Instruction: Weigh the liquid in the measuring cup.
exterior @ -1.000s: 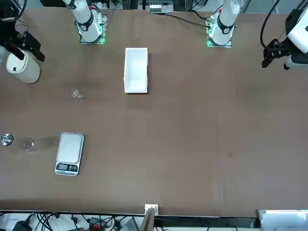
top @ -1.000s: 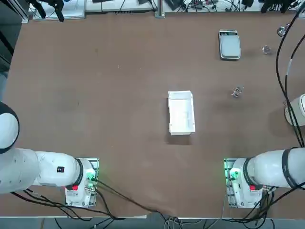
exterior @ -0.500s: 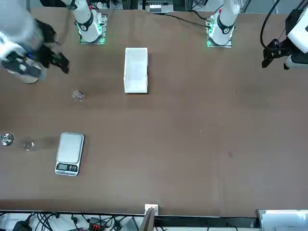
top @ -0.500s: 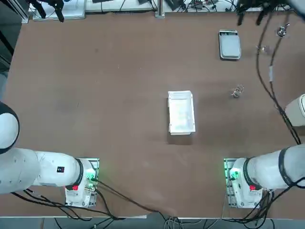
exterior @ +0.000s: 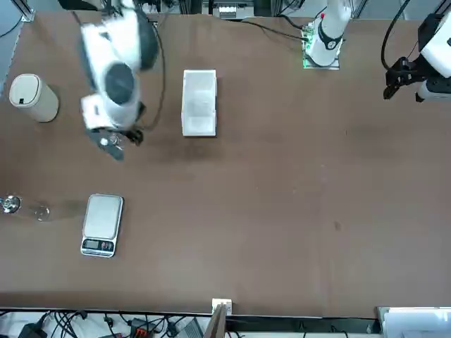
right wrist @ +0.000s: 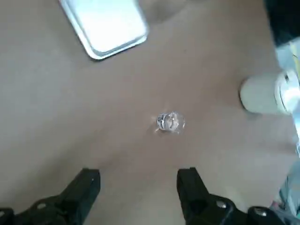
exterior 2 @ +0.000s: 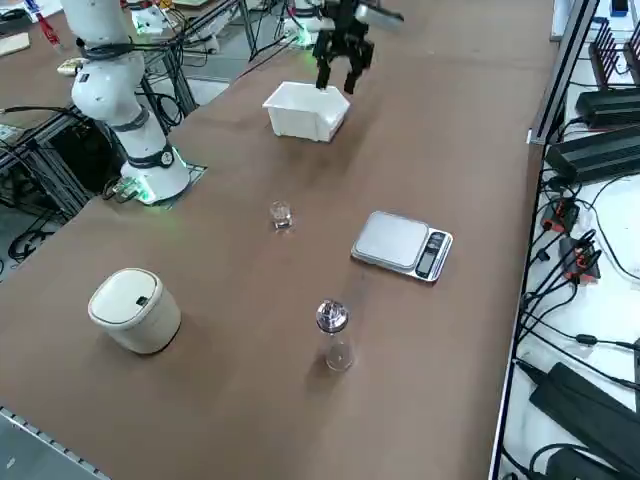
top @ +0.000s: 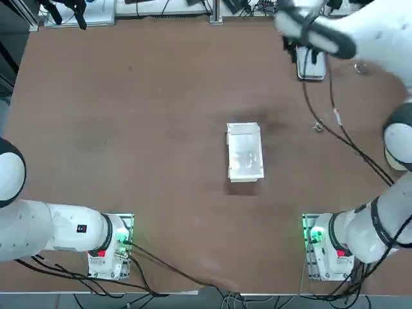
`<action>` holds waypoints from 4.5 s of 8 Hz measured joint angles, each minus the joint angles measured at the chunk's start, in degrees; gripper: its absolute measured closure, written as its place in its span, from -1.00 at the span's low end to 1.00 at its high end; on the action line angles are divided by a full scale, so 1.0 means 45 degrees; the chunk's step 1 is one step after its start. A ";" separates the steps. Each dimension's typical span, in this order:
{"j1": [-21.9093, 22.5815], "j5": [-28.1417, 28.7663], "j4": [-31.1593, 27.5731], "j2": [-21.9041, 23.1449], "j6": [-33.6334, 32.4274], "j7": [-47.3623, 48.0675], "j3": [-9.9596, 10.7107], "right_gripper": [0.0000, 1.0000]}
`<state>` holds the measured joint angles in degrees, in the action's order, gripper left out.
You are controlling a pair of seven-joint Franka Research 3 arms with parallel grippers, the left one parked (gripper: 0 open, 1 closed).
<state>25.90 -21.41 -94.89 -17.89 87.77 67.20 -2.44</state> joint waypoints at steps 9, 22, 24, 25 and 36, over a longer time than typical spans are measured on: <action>0.0243 -0.4071 -0.2979 -0.3163 0.0629 1.5138 0.0110 -0.90; -0.0297 -0.5221 -0.3816 -0.5124 0.0885 1.9908 0.0508 -0.92; -0.0409 -0.5221 -0.3991 -0.5125 0.0917 2.0009 0.0511 -0.92; -0.0486 -0.5221 -0.4053 -0.5125 0.0961 2.0023 0.0515 -0.89; -0.0609 -0.7366 -0.2715 -0.3984 0.1153 1.8595 0.0510 -0.22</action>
<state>23.16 -54.56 -107.10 -35.82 92.96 150.87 -0.14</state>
